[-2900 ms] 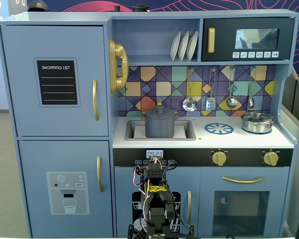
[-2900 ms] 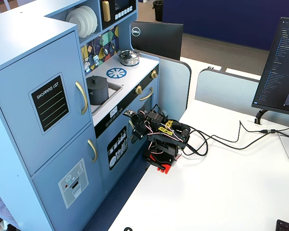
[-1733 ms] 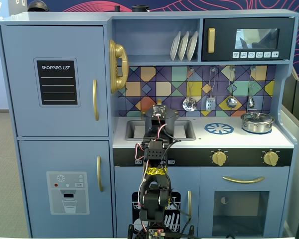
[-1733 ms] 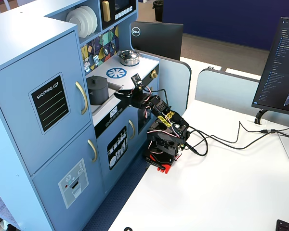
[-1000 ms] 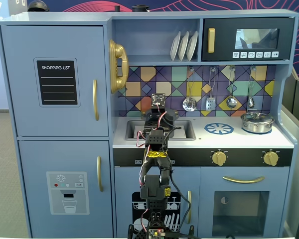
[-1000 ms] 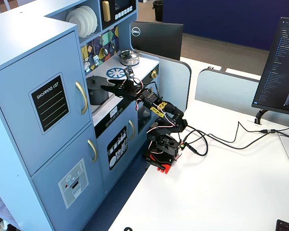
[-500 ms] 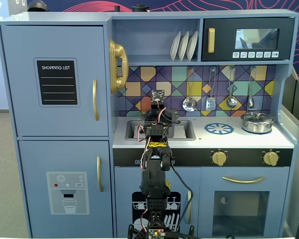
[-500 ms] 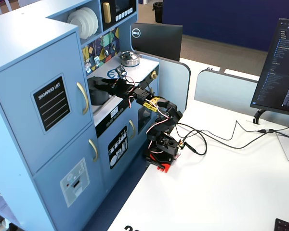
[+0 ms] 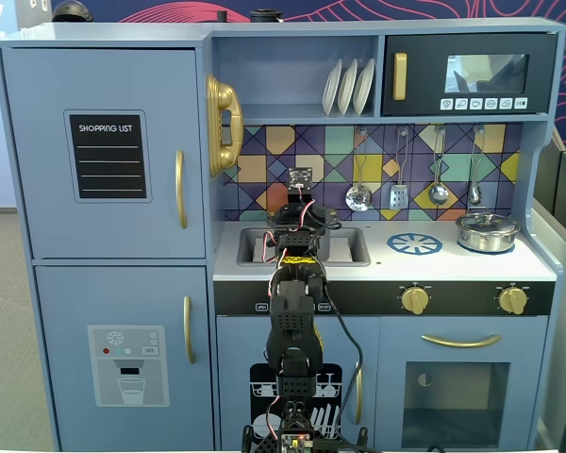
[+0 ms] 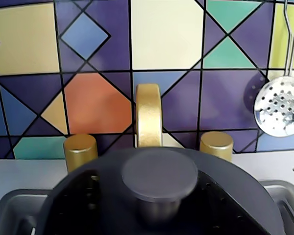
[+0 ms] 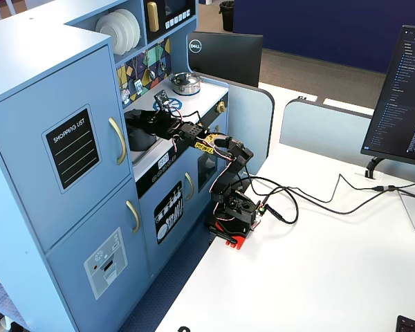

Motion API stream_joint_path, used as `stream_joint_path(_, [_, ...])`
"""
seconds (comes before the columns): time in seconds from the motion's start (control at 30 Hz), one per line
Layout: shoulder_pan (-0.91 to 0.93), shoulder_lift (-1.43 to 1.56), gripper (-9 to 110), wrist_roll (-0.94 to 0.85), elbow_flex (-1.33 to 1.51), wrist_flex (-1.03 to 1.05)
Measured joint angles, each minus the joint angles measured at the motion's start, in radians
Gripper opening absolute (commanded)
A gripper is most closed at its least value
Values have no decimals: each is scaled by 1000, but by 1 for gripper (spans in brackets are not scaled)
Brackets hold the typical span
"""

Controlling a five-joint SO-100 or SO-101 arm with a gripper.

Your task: Take off the lid from the gray recipient and place it on the counter

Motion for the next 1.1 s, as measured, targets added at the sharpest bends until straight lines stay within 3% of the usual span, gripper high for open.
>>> stream_joint_path(0.83, [-29, 38, 0, -57, -75, 31])
stream_joint_path(1.1, [91, 78, 0, -57, -98, 55])
